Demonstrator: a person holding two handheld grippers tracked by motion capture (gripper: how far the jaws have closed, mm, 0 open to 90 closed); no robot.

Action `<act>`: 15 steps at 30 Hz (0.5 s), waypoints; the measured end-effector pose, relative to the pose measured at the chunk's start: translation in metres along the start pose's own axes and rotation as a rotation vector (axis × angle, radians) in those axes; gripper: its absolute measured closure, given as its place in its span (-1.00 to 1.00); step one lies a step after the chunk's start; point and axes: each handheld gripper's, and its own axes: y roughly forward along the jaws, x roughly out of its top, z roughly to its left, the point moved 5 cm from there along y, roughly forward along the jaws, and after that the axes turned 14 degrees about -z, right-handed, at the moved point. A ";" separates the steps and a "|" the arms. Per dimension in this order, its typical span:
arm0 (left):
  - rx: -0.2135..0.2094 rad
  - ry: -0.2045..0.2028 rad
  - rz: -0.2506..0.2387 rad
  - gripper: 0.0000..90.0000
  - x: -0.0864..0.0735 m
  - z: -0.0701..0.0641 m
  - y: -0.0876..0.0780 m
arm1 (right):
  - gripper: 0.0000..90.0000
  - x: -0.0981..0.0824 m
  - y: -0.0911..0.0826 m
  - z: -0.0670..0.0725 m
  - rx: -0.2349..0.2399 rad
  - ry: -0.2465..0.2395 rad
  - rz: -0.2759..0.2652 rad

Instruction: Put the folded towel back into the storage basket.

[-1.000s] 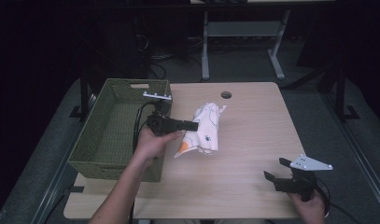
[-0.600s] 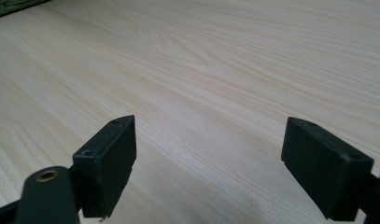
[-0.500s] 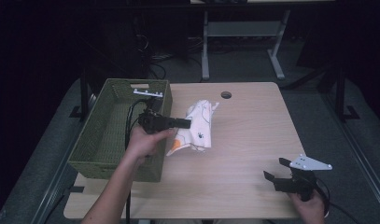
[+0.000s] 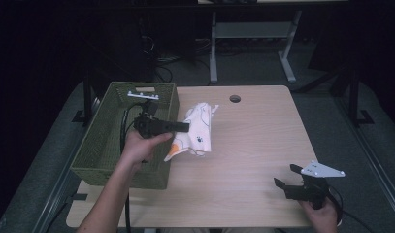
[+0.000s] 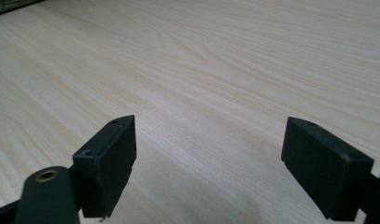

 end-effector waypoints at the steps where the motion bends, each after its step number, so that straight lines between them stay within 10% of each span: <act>1: 0.001 0.000 -0.004 0.83 0.000 0.001 -0.002 | -0.61 0.000 0.000 0.000 0.000 -0.001 -0.001; 15: 0.034 -0.008 -0.034 0.83 0.006 0.014 -0.037 | -0.61 0.000 0.001 0.001 -0.005 -0.006 0.006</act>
